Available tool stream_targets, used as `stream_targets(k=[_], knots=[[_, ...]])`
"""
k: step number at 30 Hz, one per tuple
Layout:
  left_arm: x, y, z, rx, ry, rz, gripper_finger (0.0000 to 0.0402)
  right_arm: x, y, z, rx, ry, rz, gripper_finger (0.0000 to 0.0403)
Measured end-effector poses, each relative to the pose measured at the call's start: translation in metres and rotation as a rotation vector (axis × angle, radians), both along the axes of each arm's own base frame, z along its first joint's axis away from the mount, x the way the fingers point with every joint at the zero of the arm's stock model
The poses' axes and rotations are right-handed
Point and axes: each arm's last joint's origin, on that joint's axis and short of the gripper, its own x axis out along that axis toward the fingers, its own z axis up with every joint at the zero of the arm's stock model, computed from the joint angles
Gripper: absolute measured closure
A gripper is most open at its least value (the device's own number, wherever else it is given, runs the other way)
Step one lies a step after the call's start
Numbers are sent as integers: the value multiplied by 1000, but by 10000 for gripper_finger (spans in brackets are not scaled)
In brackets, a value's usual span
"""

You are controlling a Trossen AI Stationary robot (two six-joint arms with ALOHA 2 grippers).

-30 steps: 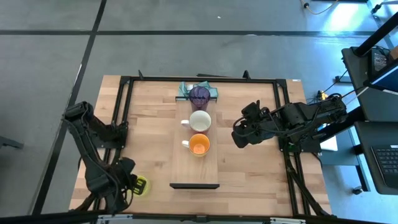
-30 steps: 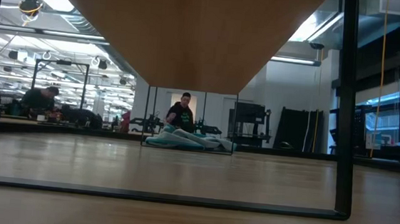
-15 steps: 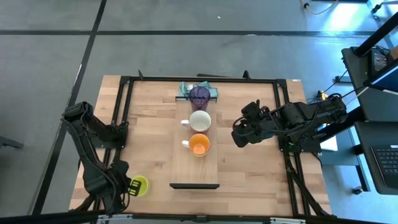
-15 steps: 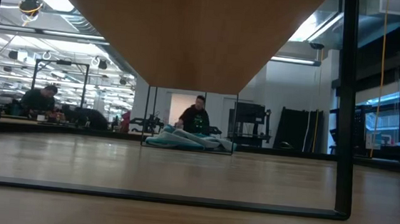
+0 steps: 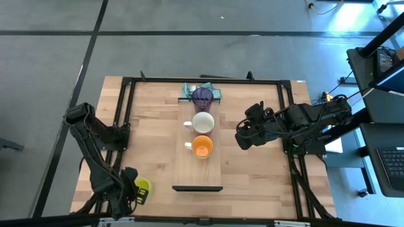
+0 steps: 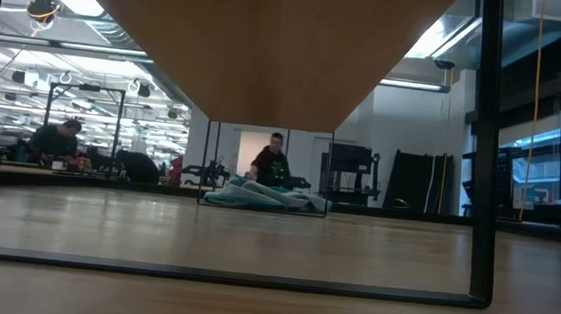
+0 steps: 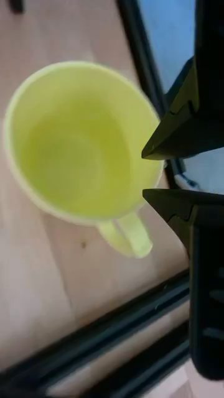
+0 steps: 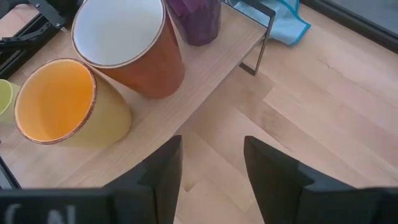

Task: Stack small to large cups/mugs on shelf
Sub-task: Put the light green cup on the shelf

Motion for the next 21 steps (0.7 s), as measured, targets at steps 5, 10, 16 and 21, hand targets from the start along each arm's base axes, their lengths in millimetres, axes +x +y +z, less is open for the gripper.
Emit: stream_targets(k=[5,10,16,21], knots=[[-1,2,-1,24,6,-47,321,0,0,0,-1,1,2,229],[-2,3,-1,35,16,-23,321,0,0,0,0,0,1,229],[-1,4,-1,38,24,-32,321,0,0,0,0,-1,0,229],[-3,7,-1,59,48,-31,321,0,0,0,1,-1,0,229]])
